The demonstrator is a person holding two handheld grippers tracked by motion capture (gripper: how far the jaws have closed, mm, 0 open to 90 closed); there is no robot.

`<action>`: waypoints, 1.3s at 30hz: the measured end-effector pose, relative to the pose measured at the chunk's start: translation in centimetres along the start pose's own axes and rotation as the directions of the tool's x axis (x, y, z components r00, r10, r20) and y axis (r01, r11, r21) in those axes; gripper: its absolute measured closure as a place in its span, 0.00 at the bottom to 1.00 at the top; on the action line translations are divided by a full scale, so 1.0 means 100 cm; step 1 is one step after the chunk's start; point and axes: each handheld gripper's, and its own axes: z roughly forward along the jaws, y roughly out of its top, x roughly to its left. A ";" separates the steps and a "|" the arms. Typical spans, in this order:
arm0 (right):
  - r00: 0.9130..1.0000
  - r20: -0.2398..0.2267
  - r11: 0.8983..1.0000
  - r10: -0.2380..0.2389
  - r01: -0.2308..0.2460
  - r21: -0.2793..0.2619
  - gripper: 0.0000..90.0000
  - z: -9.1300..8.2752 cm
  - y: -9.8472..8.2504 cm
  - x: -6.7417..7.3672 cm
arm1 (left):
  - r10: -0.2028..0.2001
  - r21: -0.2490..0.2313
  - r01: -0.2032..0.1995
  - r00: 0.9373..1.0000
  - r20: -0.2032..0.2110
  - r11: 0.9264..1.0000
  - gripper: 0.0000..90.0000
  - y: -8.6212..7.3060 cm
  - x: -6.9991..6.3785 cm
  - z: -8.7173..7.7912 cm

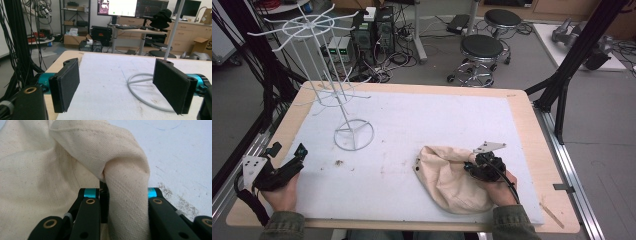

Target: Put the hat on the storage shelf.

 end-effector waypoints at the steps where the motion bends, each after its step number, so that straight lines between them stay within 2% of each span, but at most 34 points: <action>1: 1.000 -0.001 1.000 0.010 -0.010 -0.002 0.84 0.000 0.000 0.000 | 0.000 0.000 0.000 1.000 -0.001 1.000 0.24 0.000 0.000 0.000; 6: 0.998 -0.015 0.998 0.056 -0.056 -0.021 0.84 -0.003 -0.001 -0.005 | 0.000 0.001 0.000 1.000 -0.002 1.000 0.24 0.000 0.000 0.000; 11: 0.997 -0.016 0.996 0.080 -0.081 -0.036 0.84 -0.004 -0.001 -0.006 | -0.001 0.001 0.001 1.000 0.000 1.000 0.24 0.000 0.000 0.000; 15: 0.995 -0.022 0.993 0.100 -0.101 -0.061 0.84 -0.006 -0.001 -0.007 | -0.001 0.000 0.001 1.000 -0.001 1.000 0.24 0.000 0.000 -0.001; 18: 0.993 -0.009 0.989 0.114 -0.114 -0.097 0.84 -0.009 0.000 -0.007 | -0.002 0.001 0.002 1.000 -0.002 1.000 0.24 0.000 0.000 -0.001; 22: 0.986 -0.027 0.974 0.164 -0.167 -0.155 0.84 -0.015 0.000 -0.009 | -0.009 0.003 0.009 1.000 0.002 1.000 0.24 0.000 0.001 0.000; 27: 0.977 -0.059 0.955 0.204 -0.212 -0.206 0.84 -0.020 -0.001 -0.009 | -0.010 0.003 0.010 1.000 0.004 1.000 0.24 0.000 0.000 -0.001; 29: 0.977 -0.061 0.948 0.205 -0.213 -0.238 0.84 -0.023 0.000 -0.007 | -0.011 0.003 0.011 1.000 0.005 1.000 0.24 0.000 0.000 -0.001; 30: 0.977 -0.061 0.948 0.205 -0.213 -0.238 0.84 -0.023 0.000 -0.007 | -0.012 0.003 0.012 1.000 0.005 1.000 0.24 0.000 0.000 0.000; 39: 0.973 -0.074 0.918 0.219 -0.231 -0.321 0.84 -0.032 0.007 0.001 | -0.020 -0.003 0.020 1.000 0.004 1.000 0.24 0.000 0.000 -0.001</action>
